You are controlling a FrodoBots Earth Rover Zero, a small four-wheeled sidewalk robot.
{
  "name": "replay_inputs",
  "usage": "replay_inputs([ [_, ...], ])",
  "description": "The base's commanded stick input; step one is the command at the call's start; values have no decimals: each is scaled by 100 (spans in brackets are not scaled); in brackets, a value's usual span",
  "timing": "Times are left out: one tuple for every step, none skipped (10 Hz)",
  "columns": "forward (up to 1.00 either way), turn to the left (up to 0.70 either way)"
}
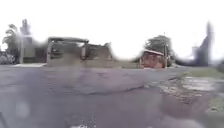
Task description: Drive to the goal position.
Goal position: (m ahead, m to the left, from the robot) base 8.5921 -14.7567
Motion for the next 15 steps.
replay_inputs([
  [70,0],
  [70,0],
  [70,0],
  [70,0],
  [70,0],
  [70,0],
  [70,0],
  [70,0],
  [70,0],
  [70,0],
  [70,0],
  [70,0],
  [70,0],
  [70,0],
  [70,0],
])
